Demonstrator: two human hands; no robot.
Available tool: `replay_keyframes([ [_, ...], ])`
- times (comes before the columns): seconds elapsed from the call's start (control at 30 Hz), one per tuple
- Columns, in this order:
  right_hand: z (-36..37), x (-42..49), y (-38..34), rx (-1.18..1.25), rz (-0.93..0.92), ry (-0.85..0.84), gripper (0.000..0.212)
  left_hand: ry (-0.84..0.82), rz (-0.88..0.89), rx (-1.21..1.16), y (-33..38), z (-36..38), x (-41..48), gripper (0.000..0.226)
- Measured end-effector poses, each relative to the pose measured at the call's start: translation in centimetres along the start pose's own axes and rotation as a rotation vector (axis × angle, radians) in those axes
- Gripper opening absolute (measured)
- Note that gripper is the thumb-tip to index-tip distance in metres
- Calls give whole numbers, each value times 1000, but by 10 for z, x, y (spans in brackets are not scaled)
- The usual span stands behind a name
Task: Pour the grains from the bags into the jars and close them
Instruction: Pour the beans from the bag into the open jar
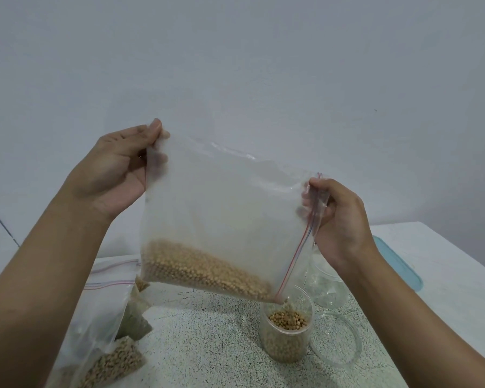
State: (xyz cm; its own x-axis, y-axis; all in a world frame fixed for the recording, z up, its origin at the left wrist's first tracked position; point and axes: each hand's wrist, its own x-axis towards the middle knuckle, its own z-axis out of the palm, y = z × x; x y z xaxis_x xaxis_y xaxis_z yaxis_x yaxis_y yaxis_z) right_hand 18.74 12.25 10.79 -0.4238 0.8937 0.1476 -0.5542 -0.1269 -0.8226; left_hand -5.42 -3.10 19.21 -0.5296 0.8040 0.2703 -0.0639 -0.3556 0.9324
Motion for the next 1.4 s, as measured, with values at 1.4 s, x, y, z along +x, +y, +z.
replay_keyframes([
  [1.4,-4,1,-6,3,-1,20,23,-27,-25,22,-5,4,1,25],
])
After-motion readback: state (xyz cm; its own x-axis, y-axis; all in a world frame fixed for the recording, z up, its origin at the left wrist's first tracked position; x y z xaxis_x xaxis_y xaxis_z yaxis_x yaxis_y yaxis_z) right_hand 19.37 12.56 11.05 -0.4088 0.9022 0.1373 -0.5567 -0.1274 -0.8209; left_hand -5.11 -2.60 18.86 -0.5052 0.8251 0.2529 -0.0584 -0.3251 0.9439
